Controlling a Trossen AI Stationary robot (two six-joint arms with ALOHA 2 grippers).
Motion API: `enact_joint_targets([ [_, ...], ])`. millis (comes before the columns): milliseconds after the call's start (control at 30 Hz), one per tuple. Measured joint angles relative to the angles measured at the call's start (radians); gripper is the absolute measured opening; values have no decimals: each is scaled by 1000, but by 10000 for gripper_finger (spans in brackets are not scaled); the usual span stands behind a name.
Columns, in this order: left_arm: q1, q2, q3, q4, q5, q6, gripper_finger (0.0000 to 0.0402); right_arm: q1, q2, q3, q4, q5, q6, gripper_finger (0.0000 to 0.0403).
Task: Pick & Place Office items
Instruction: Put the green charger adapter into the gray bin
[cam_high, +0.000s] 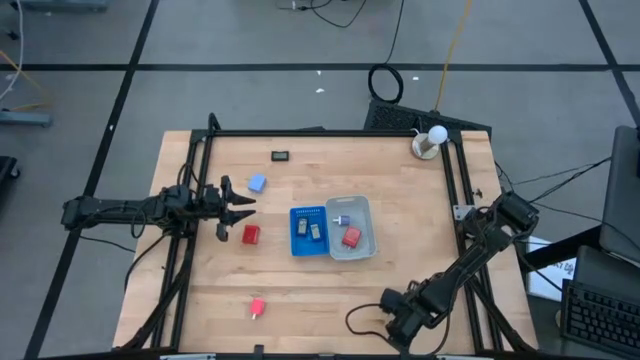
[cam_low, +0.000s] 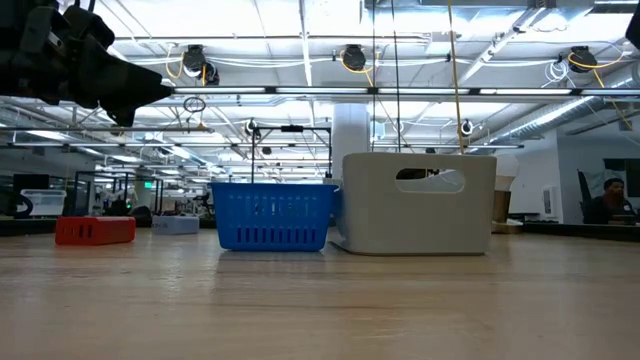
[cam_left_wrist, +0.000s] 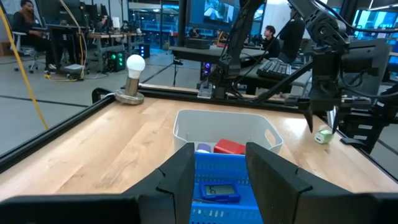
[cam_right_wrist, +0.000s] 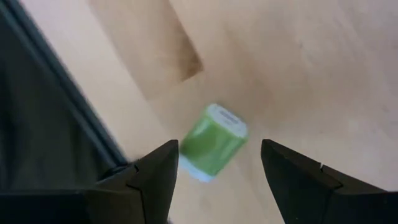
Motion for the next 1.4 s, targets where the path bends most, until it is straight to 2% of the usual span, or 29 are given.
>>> enact_joint_targets([
  [367, 0, 0, 0, 0, 0, 0, 145, -23, -3, -90, 74, 7, -98, 221],
  [533, 0, 0, 0, 0, 0, 0, 145, -26, -4, -95, 68, -13, -157, 221],
  [833, 0, 0, 0, 0, 0, 0, 145, -25, -4, -95, 49, -11, -170, 218],
  [967, 0, 0, 0, 0, 0, 0, 145, -25, -3, -95, 35, -11, -171, 197],
  [1233, 0, 0, 0, 0, 0, 0, 145, -25, -3, -96, 25, -13, -195, 127],
  [1400, 0, 0, 0, 0, 0, 0, 145, -27, -12, -97, 16, -19, -210, 127],
])
